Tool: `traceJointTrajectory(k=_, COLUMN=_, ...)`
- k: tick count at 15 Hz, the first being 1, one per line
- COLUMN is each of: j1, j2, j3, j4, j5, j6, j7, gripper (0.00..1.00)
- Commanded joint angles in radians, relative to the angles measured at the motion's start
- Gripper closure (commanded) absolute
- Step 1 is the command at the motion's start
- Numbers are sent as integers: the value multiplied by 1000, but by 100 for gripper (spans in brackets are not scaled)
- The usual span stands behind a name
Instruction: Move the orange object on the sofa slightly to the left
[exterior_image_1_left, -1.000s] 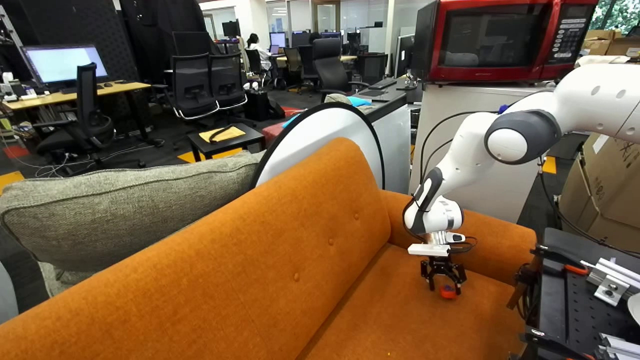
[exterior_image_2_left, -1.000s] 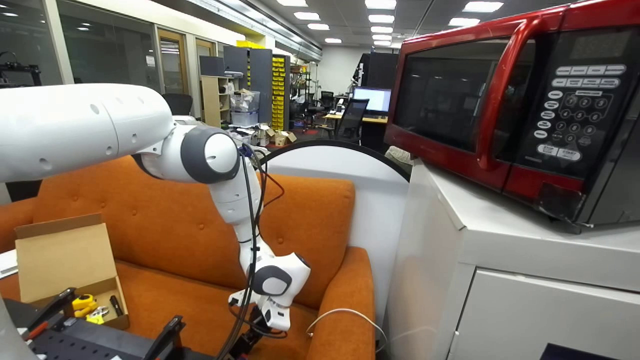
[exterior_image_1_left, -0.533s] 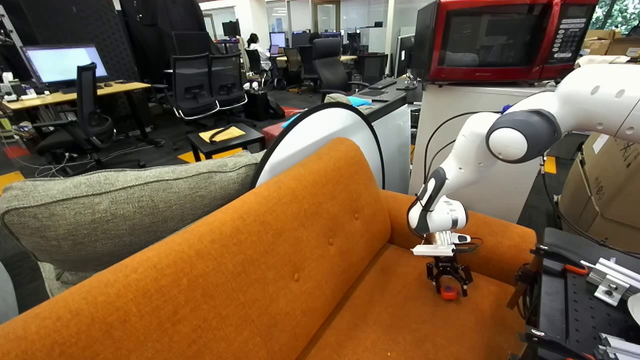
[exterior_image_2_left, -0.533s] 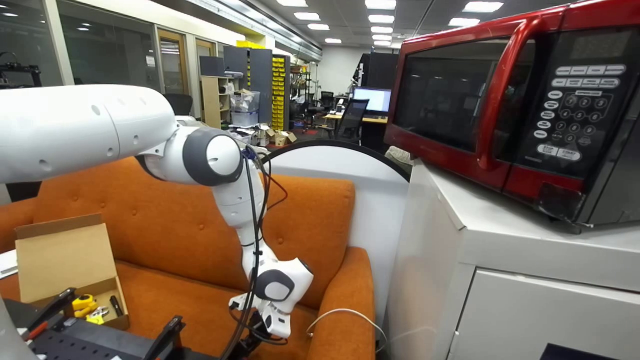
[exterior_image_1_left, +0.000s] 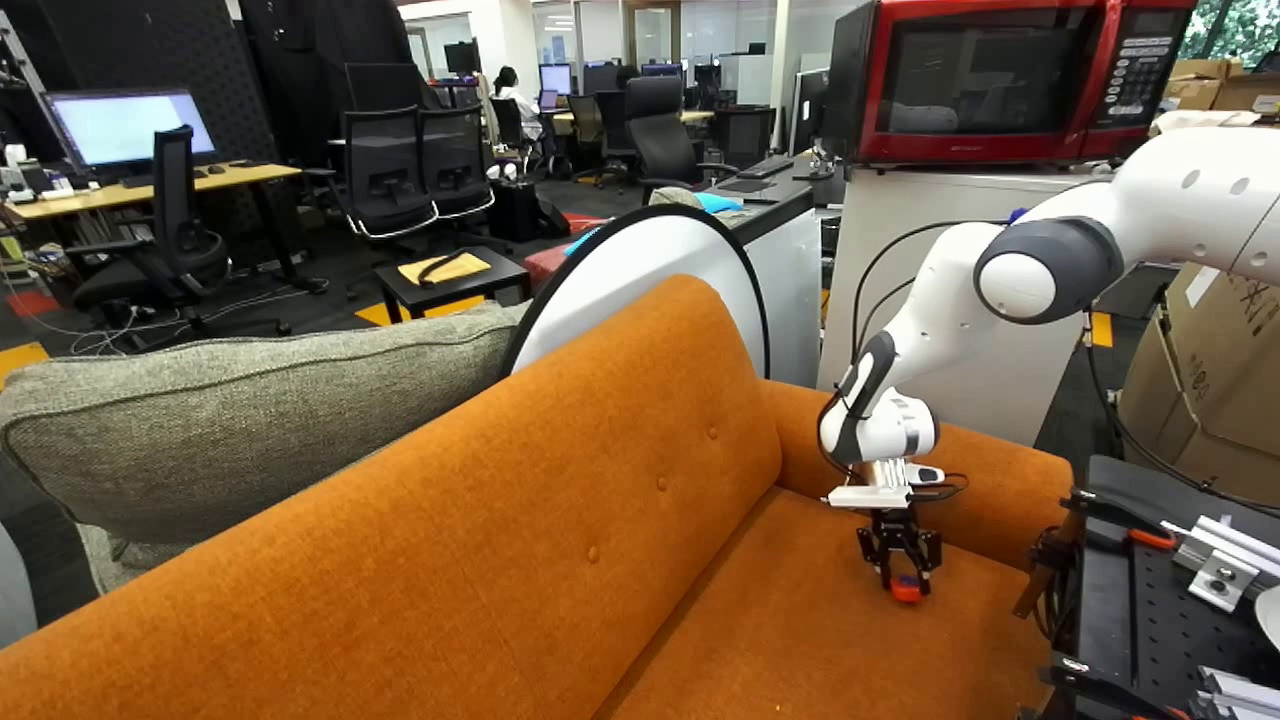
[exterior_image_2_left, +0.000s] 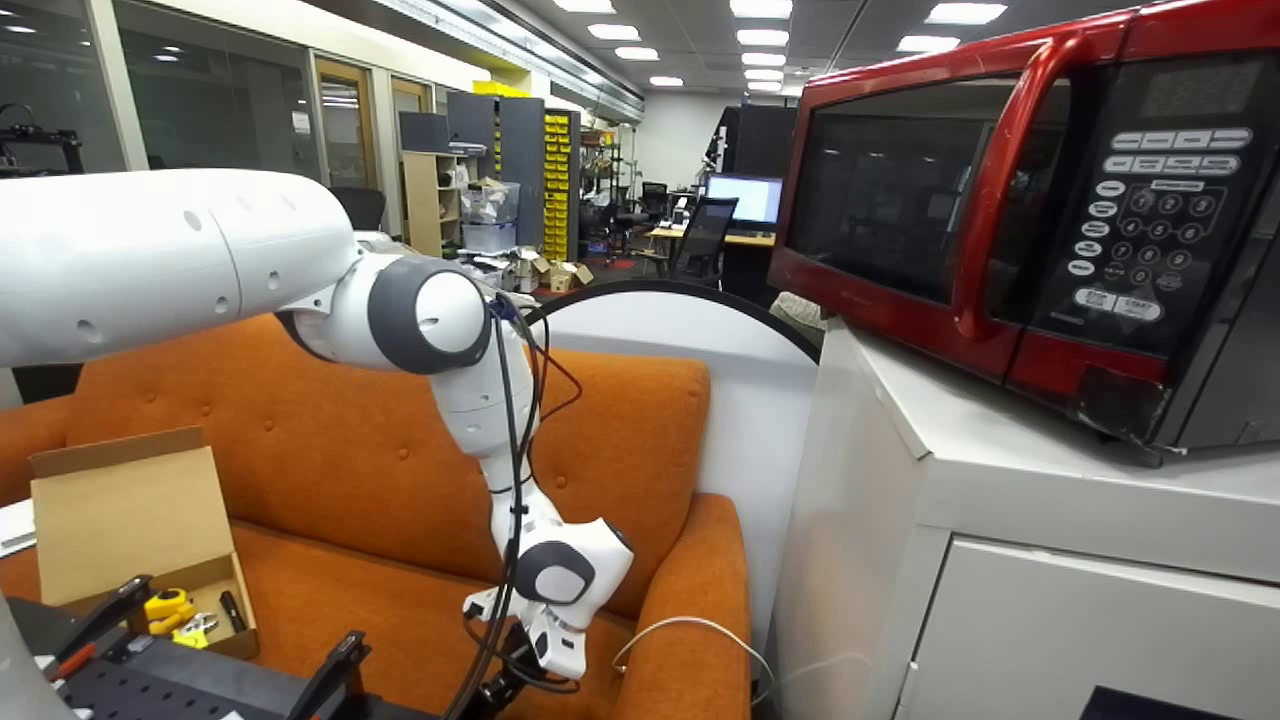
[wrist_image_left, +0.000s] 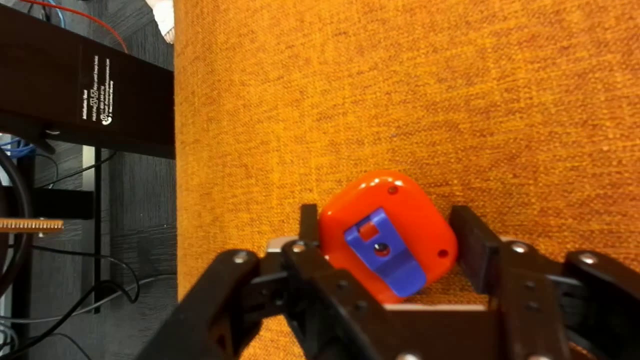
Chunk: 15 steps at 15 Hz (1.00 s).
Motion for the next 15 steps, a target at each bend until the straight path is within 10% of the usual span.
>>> traceJointTrajectory(k=1, j1=-32, j2=0, j3=17, j4=28, j5=-5, j6=-24, j7=-3, gripper=59)
traceJointTrajectory(k=9, j1=23, j2=-193, j3=76, j4=-93, j5=-4, j6=52, j7=-169, gripper=59)
traceJointTrajectory(k=15, j1=222, j2=-285, j3=88, j4=-110, j5=-110, j6=74, j7=-191, gripper=59)
